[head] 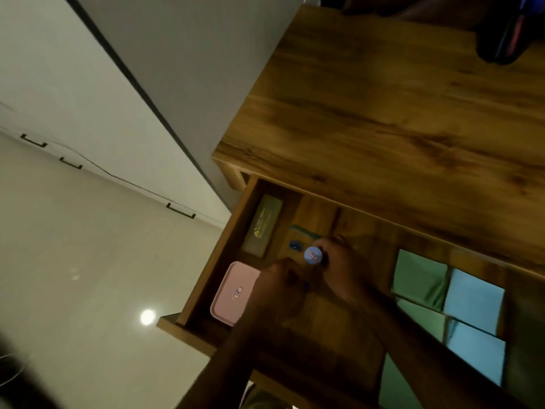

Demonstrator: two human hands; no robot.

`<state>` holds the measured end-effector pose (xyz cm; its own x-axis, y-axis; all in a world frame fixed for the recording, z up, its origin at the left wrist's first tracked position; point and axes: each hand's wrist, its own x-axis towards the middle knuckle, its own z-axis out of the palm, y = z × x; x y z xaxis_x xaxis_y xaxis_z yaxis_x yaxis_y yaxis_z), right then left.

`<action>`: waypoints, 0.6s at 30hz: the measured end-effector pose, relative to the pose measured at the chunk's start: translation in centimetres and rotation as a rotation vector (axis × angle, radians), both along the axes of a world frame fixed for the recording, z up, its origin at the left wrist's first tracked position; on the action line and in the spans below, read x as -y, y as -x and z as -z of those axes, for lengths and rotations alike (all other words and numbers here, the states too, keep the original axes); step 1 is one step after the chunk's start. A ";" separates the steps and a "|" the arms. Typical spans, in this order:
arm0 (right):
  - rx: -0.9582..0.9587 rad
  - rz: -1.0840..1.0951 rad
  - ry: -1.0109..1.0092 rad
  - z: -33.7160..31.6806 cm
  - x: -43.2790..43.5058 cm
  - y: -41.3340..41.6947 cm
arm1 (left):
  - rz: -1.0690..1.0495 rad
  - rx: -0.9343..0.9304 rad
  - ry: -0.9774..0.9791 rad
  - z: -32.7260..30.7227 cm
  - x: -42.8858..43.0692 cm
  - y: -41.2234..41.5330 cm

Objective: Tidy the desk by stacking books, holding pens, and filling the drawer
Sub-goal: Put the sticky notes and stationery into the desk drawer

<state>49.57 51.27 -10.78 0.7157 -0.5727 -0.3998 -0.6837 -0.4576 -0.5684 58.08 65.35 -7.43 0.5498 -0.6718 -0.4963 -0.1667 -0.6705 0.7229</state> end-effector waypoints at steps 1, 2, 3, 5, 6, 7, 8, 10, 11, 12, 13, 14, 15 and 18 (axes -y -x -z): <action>-0.010 -0.007 0.001 0.1 -0.3 -0.1 | 0.021 -0.017 0.011 0.0 -0.5 -0.3; -0.019 -0.009 0.006 0.3 -0.5 -0.1 | 0.051 -0.027 0.004 0.0 -0.8 -0.5; -0.021 -0.004 0.010 0.5 -0.8 -0.1 | 0.079 -0.021 -0.012 -0.1 -1.0 -0.7; -0.004 0.026 0.012 0.9 -0.9 0.2 | 0.097 0.000 -0.008 -0.2 -1.3 -1.1; 0.003 0.047 0.015 1.0 -0.8 0.3 | 0.098 0.000 0.017 -0.3 -1.3 -1.1; 0.006 0.069 0.017 1.0 -0.5 0.3 | 0.104 -0.005 0.038 -0.4 -1.2 -1.1; 0.009 0.088 0.020 1.0 -0.1 0.1 | 0.104 -0.018 0.051 -0.6 -1.1 -1.2; 0.028 0.115 0.020 1.2 0.7 -0.5 | 0.101 -0.038 0.048 -0.8 -0.9 -1.1; 0.045 0.119 0.022 1.3 1.0 -0.8 | 0.104 -0.038 0.048 -0.8 -0.8 -1.0; 0.066 0.120 0.027 1.5 1.3 -1.2 | 0.113 -0.030 0.052 -0.8 -0.9 -0.8; 0.084 0.123 0.029 1.9 1.6 -1.4 | 0.121 -0.020 0.057 -0.7 -0.9 -0.5; 0.098 0.129 0.032 2.1 1.8 -1.6 | 0.129 -0.006 0.062 -0.6 -1.0 -0.2; 0.104 0.135 0.034 2.3 2.0 -1.7 | 0.139 0.014 0.064 -0.4 -1.1 0.1; 0.093 0.130 0.023 1.7 1.4 -1.8 | 0.184 0.061 0.052 0.0 -1.2 0.9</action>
<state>51.34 49.83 -12.49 0.6682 -0.6712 -0.3210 -0.6830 -0.3823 -0.6223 57.15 66.54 -7.41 0.4436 -0.7874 -0.4280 -0.3271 -0.5868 0.7407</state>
